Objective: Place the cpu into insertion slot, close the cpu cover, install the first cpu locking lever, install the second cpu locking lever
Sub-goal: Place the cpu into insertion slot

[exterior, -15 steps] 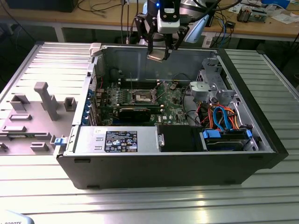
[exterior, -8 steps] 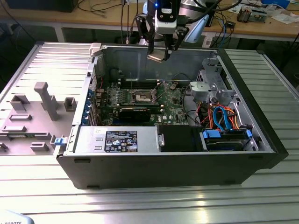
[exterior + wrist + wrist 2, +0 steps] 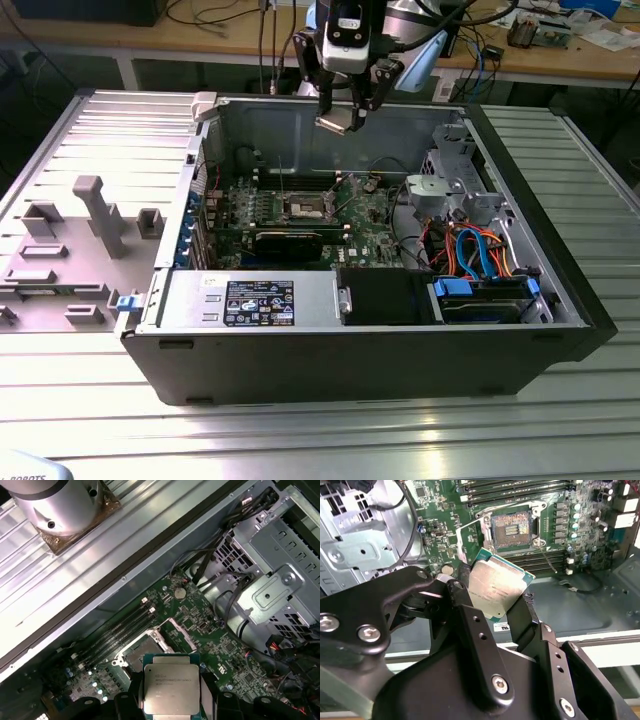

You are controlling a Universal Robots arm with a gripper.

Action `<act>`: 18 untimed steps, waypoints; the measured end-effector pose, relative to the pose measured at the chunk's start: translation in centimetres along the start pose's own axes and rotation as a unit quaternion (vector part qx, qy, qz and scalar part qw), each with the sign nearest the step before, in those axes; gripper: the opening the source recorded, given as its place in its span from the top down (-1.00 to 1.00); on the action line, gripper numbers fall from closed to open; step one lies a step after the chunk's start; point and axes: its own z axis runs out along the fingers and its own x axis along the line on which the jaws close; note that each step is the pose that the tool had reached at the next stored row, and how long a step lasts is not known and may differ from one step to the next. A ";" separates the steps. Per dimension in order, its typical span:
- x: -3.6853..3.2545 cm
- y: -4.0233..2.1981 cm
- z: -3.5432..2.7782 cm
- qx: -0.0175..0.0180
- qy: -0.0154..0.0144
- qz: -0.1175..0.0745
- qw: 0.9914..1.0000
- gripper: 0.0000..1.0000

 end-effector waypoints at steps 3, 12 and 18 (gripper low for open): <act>0.00 0.00 0.04 0.000 -0.002 0.023 1.000 -0.08; 0.00 0.00 0.04 -0.001 -0.003 0.031 1.000 -0.08; 0.10 -0.09 0.08 -0.001 -0.006 0.068 0.998 -0.08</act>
